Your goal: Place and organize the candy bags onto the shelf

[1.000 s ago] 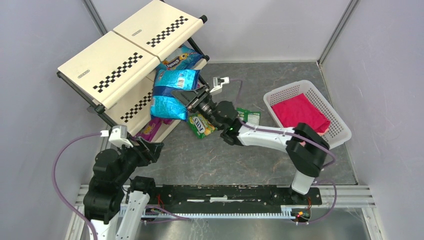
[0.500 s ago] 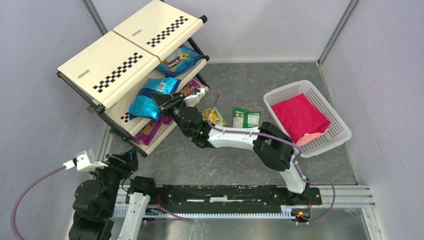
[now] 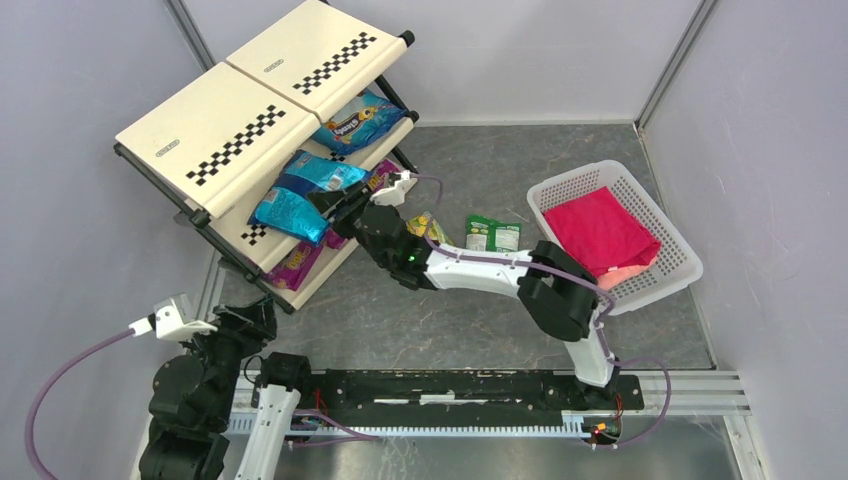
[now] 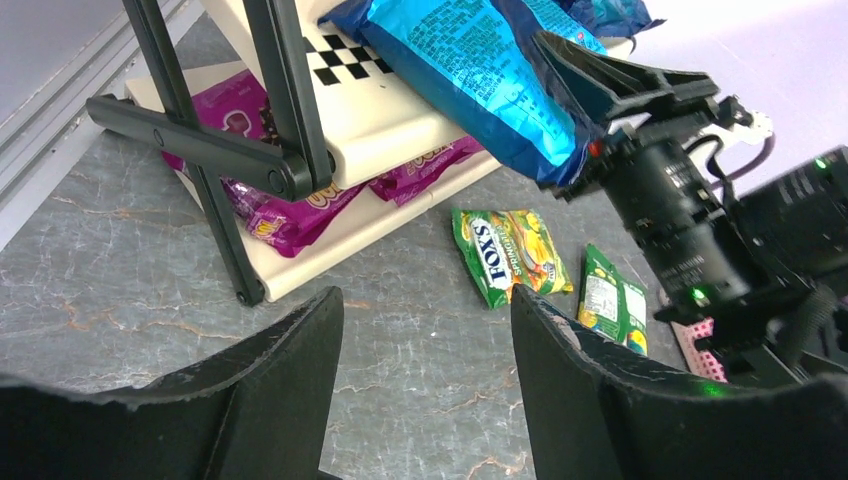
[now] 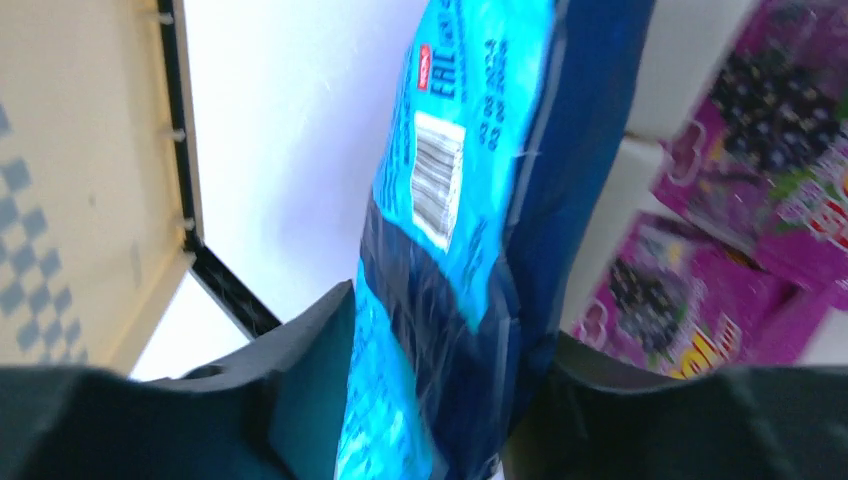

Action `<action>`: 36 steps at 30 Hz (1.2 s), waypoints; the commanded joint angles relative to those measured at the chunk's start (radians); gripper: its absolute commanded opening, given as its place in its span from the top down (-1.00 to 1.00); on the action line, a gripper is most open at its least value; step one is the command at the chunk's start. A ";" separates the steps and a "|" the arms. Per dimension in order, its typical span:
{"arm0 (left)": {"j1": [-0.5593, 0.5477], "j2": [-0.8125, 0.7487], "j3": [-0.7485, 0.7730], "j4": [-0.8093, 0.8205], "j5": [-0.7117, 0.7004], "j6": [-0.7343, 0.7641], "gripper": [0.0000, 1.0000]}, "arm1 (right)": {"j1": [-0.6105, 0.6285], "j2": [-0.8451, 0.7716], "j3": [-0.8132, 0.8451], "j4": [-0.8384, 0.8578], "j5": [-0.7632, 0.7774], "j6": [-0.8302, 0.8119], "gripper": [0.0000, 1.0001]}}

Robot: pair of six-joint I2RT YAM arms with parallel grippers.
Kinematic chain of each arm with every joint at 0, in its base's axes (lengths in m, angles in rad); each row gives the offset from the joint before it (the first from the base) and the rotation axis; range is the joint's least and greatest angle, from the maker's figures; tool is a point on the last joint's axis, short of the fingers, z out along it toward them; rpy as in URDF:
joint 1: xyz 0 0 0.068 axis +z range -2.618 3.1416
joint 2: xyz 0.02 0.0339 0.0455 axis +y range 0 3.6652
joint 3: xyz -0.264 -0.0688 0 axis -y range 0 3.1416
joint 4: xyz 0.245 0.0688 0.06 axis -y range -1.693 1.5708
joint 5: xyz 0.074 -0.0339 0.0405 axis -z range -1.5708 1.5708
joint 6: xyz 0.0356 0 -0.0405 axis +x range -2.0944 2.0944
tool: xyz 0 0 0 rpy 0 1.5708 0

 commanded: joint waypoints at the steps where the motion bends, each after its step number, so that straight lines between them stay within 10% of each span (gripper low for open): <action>1: -0.004 0.025 -0.028 0.043 0.019 -0.037 -0.37 | -0.013 -0.179 -0.142 0.062 -0.169 -0.053 -0.19; 10: -0.004 0.030 -0.044 0.066 0.032 -0.047 -0.36 | -0.032 -0.254 -0.299 0.136 -0.298 -0.085 -0.11; 22: -0.002 0.040 -0.017 0.051 0.034 -0.040 -0.35 | -0.014 -0.011 -0.035 0.182 -0.273 0.002 0.76; 36: -0.002 0.040 -0.012 0.042 0.023 -0.030 -0.37 | -0.027 0.200 0.328 -0.007 -0.171 -0.085 0.86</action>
